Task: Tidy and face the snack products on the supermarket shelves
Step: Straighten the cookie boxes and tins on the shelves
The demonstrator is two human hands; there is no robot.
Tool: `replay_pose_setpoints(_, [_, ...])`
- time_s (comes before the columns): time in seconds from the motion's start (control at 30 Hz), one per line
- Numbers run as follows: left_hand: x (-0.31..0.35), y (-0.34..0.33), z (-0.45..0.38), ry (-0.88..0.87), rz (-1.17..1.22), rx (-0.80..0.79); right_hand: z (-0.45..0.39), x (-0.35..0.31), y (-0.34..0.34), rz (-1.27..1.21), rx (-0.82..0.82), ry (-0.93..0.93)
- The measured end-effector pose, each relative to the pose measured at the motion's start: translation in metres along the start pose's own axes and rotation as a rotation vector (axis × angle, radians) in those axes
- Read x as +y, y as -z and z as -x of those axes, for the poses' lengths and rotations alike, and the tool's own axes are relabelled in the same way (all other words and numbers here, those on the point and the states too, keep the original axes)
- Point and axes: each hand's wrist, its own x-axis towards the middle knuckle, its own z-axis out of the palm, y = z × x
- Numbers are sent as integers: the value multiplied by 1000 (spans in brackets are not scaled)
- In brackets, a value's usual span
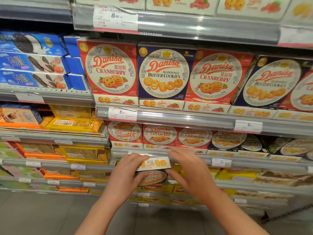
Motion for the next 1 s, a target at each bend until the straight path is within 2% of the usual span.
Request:
replay_pose_setpoints(0.13, [36, -17, -14, -70, 38, -62, 15, 5, 9, 110, -49, 130])
replay_pose_setpoints(0.23, [66, -32, -26, -109, 16, -72, 30, 23, 17, 170, -45, 134])
replay_pose_setpoints(0.43, [118, -66, -41, -201, -34, -149, 67, 65, 39, 220, -30, 42])
replay_pose_setpoints(0.57, [156, -87, -52, -255, -36, -160, 88, 93, 65, 210, -90, -63])
replay_pose_setpoints(0.63, [174, -93, -59, -276, 2, -111, 98, 116, 75, 175, -118, -154])
replay_pose_setpoints(0.7, [187, -97, -67, -311, 38, 4, 109, 137, 95, 203, -113, -239])
replay_pose_setpoints(0.83, [205, -104, -90, -387, -114, 238, 128, 182, 137, 337, -92, -343])
replay_pose_setpoints(1.0, [223, -108, -113, -244, -363, 252, 142, 236, 165, 451, 36, -384])
